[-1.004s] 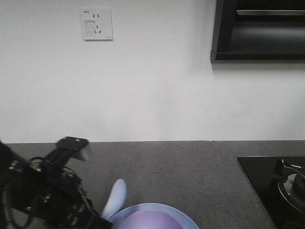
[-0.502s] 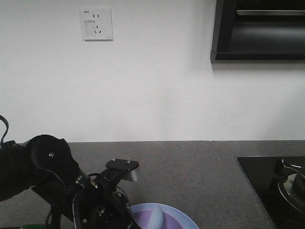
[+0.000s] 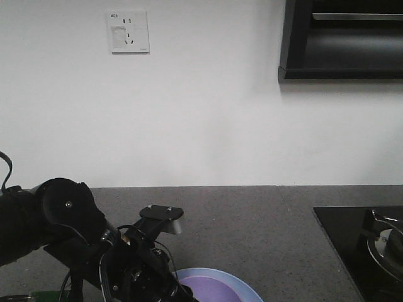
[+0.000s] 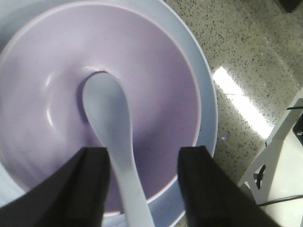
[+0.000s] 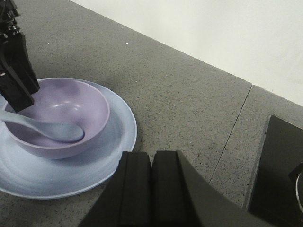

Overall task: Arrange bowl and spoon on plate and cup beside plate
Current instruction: 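Lower the spoon into the bowl with the left gripper and release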

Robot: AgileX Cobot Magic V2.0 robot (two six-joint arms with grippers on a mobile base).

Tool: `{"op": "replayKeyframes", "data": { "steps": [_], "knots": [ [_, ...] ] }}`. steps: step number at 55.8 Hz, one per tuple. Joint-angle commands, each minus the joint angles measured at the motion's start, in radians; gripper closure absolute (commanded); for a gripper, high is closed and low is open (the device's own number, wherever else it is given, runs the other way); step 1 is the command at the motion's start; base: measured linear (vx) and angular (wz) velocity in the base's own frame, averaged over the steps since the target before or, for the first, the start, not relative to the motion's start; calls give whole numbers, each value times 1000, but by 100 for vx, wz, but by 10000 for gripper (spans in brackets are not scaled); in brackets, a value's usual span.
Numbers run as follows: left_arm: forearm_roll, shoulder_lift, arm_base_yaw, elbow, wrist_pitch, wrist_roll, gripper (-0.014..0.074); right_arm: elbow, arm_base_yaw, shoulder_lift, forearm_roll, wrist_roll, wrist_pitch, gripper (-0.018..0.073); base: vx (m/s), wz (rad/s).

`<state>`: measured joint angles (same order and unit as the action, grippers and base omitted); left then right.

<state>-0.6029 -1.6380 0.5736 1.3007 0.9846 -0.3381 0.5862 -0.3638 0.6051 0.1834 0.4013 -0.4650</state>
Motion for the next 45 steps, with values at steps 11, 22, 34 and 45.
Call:
{"op": "replayKeyframes", "data": {
  "steps": [11,22,34,45],
  "knots": [
    [95,120,0,37,-102,5,79,28,1,2,-2,8,70,568,0,0],
    [351,291,0,37,-88,108,79,27,1,2,-1,8,61,568,0,0],
    [869,476,0,37,121,387,79,27,1,2,2,8,54,568,0,0],
    [1109,564,-14,32,268,458,79,27,1,2,2,8,57,568,0,0]
  ]
}}
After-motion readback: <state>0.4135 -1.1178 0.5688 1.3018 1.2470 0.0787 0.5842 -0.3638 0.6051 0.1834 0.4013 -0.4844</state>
